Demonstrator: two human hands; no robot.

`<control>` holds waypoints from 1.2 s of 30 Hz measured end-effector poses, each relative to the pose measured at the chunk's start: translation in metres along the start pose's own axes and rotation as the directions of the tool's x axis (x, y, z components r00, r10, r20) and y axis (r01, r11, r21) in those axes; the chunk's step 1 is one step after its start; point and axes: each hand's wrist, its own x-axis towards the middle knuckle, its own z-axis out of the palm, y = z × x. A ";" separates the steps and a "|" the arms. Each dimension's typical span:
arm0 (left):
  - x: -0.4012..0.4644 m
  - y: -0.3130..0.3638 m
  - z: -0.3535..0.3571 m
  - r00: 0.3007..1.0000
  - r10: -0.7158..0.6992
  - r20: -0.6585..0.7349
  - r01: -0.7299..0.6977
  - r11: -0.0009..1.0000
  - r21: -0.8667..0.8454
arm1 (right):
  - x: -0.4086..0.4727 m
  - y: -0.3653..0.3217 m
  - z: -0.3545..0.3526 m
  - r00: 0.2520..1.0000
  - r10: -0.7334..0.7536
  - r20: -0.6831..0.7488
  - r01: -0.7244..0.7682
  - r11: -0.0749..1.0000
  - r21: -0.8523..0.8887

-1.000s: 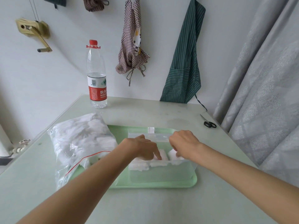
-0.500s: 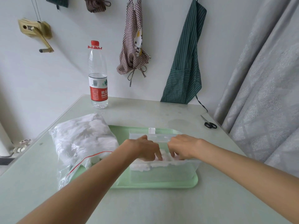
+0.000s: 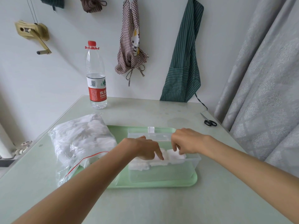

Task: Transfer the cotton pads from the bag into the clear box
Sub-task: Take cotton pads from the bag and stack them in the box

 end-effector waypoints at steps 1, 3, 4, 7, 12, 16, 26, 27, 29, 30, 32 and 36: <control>0.001 -0.002 0.000 1.000 -0.003 0.000 0.003 1.000 -0.006 | 0.000 -0.003 0.000 1.000 -0.014 0.019 0.015 0.999 -0.032; 0.002 -0.004 0.002 1.000 -0.009 0.009 0.009 1.000 -0.001 | 0.001 -0.010 0.006 0.998 -0.054 0.041 0.057 0.995 -0.084; 0.004 -0.005 0.003 1.000 -0.011 0.015 0.011 1.000 0.002 | 0.002 -0.013 0.009 0.997 -0.066 0.037 0.069 0.993 -0.096; 0.002 -0.003 0.002 0.999 -0.028 0.018 0.028 0.999 -0.025 | 0.004 -0.013 0.010 0.998 -0.048 0.035 0.049 0.998 -0.042; -0.042 0.000 -0.031 0.983 -0.053 -0.173 -0.003 0.952 -0.305 | -0.010 0.000 -0.003 0.998 0.042 -0.056 -0.025 0.962 0.274; -0.104 -0.034 -0.030 0.908 -0.205 -0.365 0.052 0.920 -0.387 | -0.030 -0.014 -0.019 0.961 0.134 -0.241 -0.006 0.884 0.468; -0.199 -0.060 0.041 0.738 -0.580 -0.343 0.500 0.813 -0.298 | -0.012 -0.142 -0.032 0.780 0.028 -0.625 0.201 0.934 0.294; -0.197 -0.058 0.048 0.724 -0.592 -0.355 0.516 0.805 -0.293 | -0.002 -0.152 -0.029 0.793 -0.005 -0.609 0.184 0.956 0.231; -0.185 -0.059 0.057 0.704 -0.589 -0.397 0.504 0.808 -0.306 | 0.014 -0.158 -0.028 0.825 -0.042 -0.564 0.127 0.986 0.112; -0.179 -0.063 0.060 0.688 -0.592 -0.420 0.491 0.806 -0.331 | 0.019 -0.159 -0.029 0.833 -0.033 -0.552 0.102 0.990 0.096; -0.178 -0.073 0.061 0.636 -0.626 -0.451 0.435 0.774 -0.459 | 0.025 -0.160 -0.039 0.850 0.005 -0.527 0.097 0.981 0.165; -0.184 -0.081 0.057 0.649 -0.690 -0.322 0.385 0.662 -0.642 | 0.023 -0.158 -0.059 0.917 -0.021 -0.398 0.186 0.905 0.381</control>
